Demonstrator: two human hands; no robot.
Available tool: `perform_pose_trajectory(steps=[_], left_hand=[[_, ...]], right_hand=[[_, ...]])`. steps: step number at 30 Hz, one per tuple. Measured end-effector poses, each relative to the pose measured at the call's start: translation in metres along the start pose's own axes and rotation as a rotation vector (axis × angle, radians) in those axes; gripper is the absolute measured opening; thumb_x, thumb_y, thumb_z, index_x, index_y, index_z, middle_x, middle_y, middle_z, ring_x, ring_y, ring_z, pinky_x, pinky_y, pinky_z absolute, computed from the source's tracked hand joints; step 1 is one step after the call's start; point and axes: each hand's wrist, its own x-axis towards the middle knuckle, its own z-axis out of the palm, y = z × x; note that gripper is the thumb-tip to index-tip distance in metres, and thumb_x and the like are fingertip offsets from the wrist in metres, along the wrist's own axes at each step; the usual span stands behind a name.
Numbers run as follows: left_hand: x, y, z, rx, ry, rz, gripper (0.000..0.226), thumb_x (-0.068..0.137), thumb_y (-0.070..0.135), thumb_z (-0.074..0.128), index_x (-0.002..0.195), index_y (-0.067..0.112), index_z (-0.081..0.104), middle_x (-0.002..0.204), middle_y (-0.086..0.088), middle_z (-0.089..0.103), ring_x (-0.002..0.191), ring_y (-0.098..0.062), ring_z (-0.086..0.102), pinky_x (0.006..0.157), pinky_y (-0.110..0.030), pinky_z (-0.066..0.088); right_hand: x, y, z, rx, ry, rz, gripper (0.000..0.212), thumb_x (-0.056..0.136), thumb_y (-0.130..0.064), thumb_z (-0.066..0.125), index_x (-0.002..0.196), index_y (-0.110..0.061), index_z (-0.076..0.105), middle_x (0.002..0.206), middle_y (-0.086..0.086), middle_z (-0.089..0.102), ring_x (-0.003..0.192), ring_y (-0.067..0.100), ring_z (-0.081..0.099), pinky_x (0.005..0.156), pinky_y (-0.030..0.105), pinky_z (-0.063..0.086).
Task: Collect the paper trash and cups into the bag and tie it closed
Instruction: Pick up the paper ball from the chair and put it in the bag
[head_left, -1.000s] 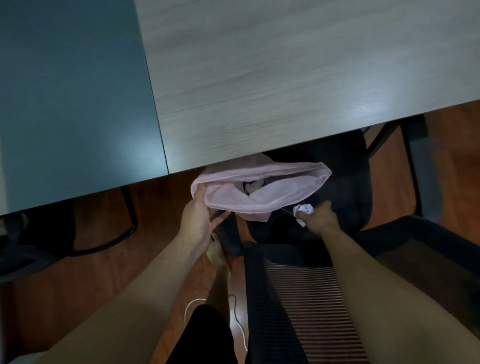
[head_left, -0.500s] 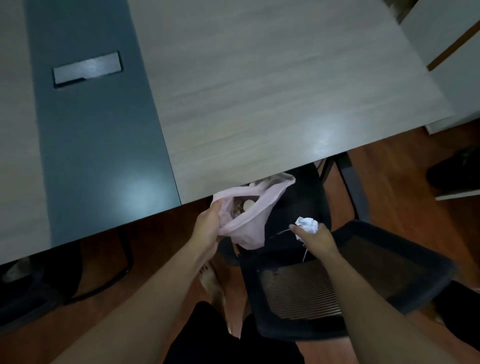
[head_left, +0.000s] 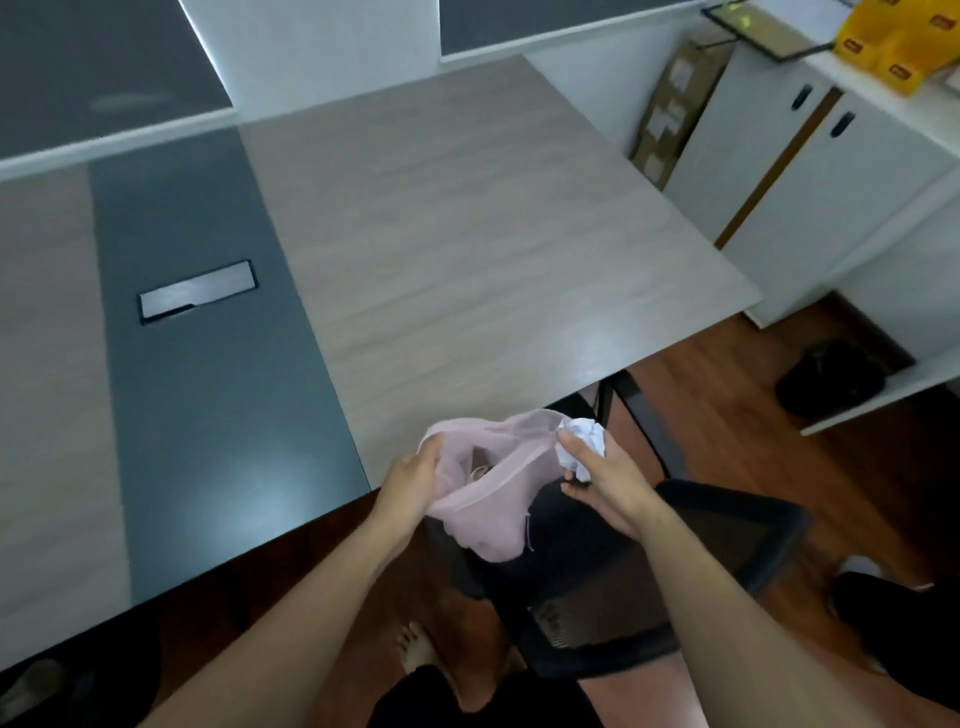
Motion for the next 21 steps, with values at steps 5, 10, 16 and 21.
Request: perform_pose_trajectory(steps=[5, 10, 16, 21], left_hand=[[0.0, 0.018, -0.023, 0.062, -0.019, 0.092, 0.068, 0.095, 0.068, 0.046, 0.08, 0.011, 0.079, 0.077, 0.0, 0.08, 0.073, -0.021, 0.073, 0.07, -0.034, 0.05], [-0.003, 0.036, -0.037, 0.152, 0.017, 0.155, 0.064, 0.095, 0.078, 0.038, 0.07, 0.021, 0.054, 0.062, 0.0, 0.058, 0.06, -0.019, 0.06, 0.066, -0.032, 0.042], [-0.01, 0.062, -0.058, 0.137, 0.01, 0.288, 0.054, 0.107, 0.066, 0.043, 0.074, 0.024, 0.054, 0.07, 0.003, 0.056, 0.068, -0.014, 0.055, 0.07, -0.034, 0.042], [-0.026, 0.091, -0.088, 0.089, -0.027, 0.372, 0.054, 0.099, 0.071, 0.051, 0.065, 0.03, 0.044, 0.063, 0.007, 0.041, 0.057, -0.008, 0.043, 0.064, -0.034, 0.035]], right_hand=[[-0.008, -0.042, 0.023, 0.004, 0.07, -0.057, 0.043, 0.09, -0.073, 0.075, 0.104, -0.032, 0.075, 0.083, 0.005, 0.054, 0.074, 0.015, 0.053, 0.074, 0.037, 0.059], [-0.009, -0.065, 0.061, 0.027, -0.108, -0.1, 0.02, 0.092, -0.049, 0.079, 0.096, -0.03, 0.075, 0.092, 0.005, 0.059, 0.092, 0.022, 0.057, 0.099, 0.045, 0.064], [-0.01, -0.052, 0.139, -0.279, -0.258, -0.075, 0.041, 0.091, -0.063, 0.084, 0.119, -0.033, 0.083, 0.123, 0.004, 0.083, 0.118, 0.025, 0.079, 0.104, 0.045, 0.064], [-0.016, -0.045, 0.182, -0.641, -0.207, -0.117, 0.082, 0.071, -0.103, 0.061, 0.127, -0.046, 0.076, 0.122, -0.012, 0.079, 0.113, 0.012, 0.074, 0.102, 0.033, 0.06]])
